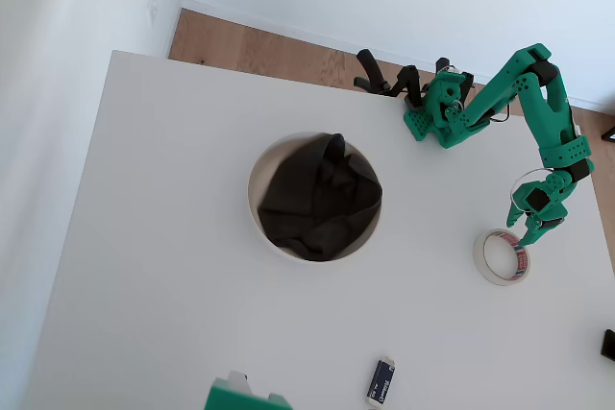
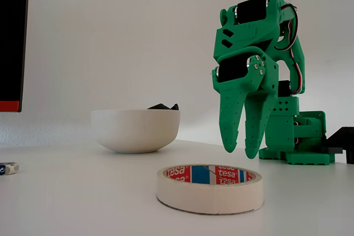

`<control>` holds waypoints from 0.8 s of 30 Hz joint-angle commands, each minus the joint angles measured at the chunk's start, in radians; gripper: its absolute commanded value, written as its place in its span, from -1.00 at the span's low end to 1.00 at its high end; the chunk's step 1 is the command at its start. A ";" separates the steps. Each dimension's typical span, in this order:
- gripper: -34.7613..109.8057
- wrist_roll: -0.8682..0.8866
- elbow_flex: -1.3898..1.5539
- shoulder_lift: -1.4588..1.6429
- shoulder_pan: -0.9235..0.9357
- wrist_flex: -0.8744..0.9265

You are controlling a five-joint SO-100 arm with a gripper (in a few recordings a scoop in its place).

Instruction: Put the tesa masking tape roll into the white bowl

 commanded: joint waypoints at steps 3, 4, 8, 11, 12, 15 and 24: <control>-0.31 0.038 -0.049 0.002 -0.035 -0.012; -0.31 0.041 -0.049 -0.003 -0.041 -0.015; -0.32 0.060 -0.049 -0.021 -0.061 -0.037; -0.32 0.071 -0.049 -0.038 -0.077 -0.052; -0.32 0.074 -0.049 -0.043 -0.080 -0.057; -0.33 0.077 -0.049 -0.057 -0.089 -0.067; -0.34 0.077 -0.049 -0.060 -0.091 -0.078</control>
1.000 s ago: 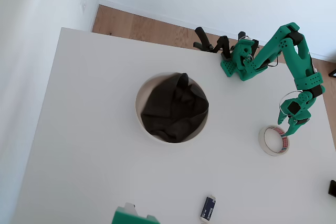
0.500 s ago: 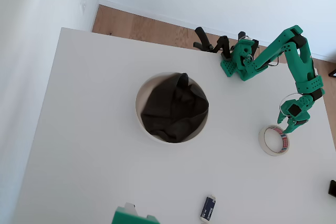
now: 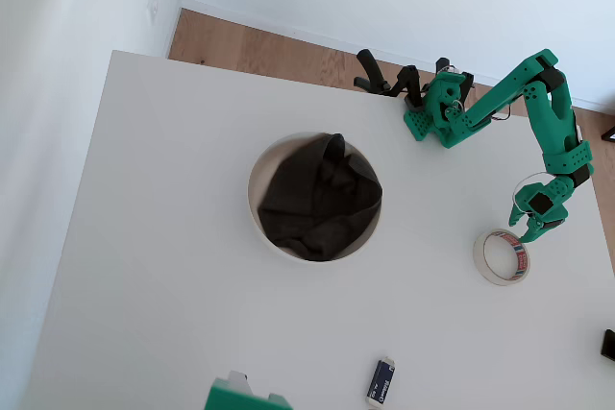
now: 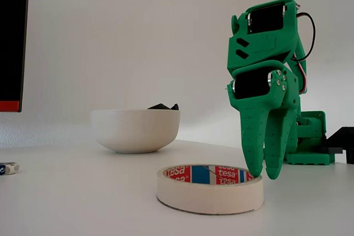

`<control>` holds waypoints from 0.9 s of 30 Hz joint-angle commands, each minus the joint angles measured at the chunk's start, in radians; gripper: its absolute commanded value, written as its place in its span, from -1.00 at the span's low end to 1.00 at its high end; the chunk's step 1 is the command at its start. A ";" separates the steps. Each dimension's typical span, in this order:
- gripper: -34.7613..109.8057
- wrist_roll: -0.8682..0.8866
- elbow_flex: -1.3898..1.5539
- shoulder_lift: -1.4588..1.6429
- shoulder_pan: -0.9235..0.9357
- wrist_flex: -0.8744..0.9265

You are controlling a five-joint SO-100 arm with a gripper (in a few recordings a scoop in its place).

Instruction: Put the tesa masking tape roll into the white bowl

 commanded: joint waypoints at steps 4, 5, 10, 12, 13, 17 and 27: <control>-0.34 0.011 -0.049 0.055 0.002 0.009; -0.34 0.009 -0.049 0.061 0.006 0.014; -0.33 -0.008 -0.049 0.084 0.061 0.037; -0.33 -0.012 -0.049 0.095 0.080 0.048; -0.33 -0.014 -0.049 0.101 0.086 0.054; -0.33 -0.015 -0.048 0.104 0.110 0.064; -0.34 0.015 -0.046 0.037 0.078 0.044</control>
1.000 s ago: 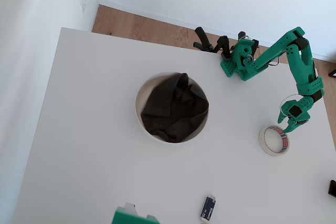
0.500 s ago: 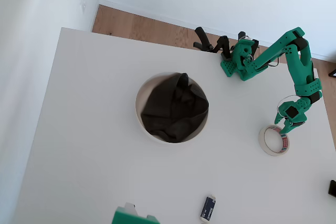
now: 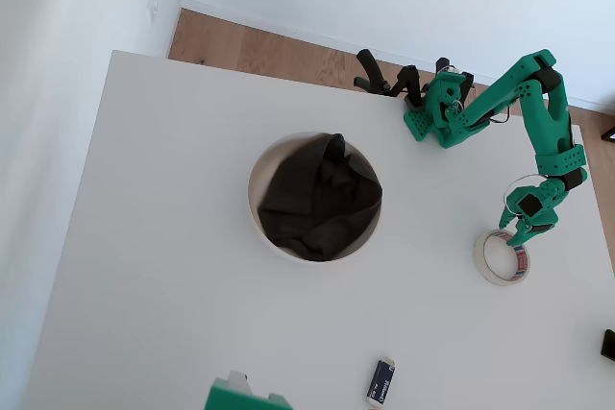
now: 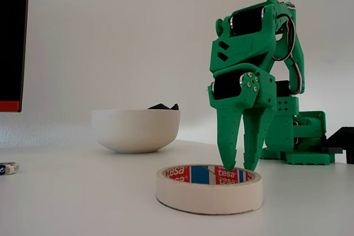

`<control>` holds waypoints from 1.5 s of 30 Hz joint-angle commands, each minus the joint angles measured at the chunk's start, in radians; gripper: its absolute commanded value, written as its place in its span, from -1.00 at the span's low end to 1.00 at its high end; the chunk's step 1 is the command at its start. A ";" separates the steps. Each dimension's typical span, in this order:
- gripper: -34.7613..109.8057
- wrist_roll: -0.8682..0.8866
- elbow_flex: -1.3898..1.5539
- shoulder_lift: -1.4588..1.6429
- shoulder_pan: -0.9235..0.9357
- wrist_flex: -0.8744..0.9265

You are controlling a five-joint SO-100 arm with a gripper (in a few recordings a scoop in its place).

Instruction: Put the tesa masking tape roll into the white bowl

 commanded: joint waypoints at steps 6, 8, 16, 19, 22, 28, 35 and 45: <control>-0.35 0.041 -0.048 -0.014 -0.046 -0.015; -0.36 0.046 -0.051 -0.015 -0.048 -0.017; -0.37 0.052 -0.051 -0.018 -0.044 -0.014; -0.38 0.051 -0.051 -0.018 -0.044 -0.014; -0.55 0.048 -0.051 -0.018 -0.046 -0.014; -0.63 0.035 -0.051 -0.018 -0.054 -0.014; -0.63 0.029 -0.051 -0.017 -0.057 -0.014; -0.63 0.023 -0.051 -0.014 -0.055 -0.006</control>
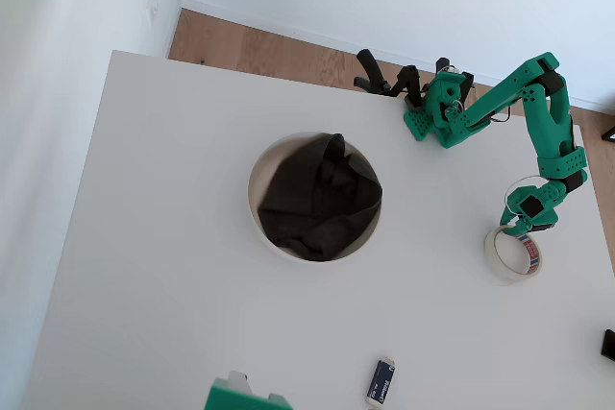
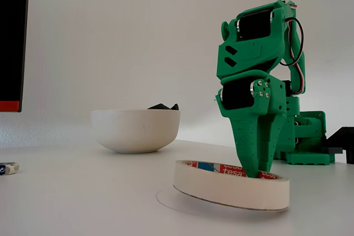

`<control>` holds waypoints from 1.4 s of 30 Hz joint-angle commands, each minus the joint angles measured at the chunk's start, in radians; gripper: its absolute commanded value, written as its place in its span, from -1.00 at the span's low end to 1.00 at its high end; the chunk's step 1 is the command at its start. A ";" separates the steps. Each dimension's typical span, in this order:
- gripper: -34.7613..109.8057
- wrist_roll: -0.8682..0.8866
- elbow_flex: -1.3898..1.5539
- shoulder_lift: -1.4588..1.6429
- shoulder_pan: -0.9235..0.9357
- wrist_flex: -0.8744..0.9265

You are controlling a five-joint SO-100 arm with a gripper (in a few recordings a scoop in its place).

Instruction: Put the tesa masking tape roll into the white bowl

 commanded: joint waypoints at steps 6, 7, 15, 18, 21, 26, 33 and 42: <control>-0.63 -0.025 -0.061 0.149 0.009 0.058; -0.63 -0.031 -0.078 0.164 0.015 0.081; -0.63 -0.057 -0.198 0.324 0.080 0.218; -0.64 -0.074 -0.264 0.371 0.153 0.275; -0.64 -0.107 -0.336 0.414 0.261 0.325; -0.64 -0.176 -0.465 0.440 0.489 0.377; -0.64 -0.264 -0.583 0.413 0.793 0.367; -0.64 -0.301 -0.719 0.285 1.152 0.295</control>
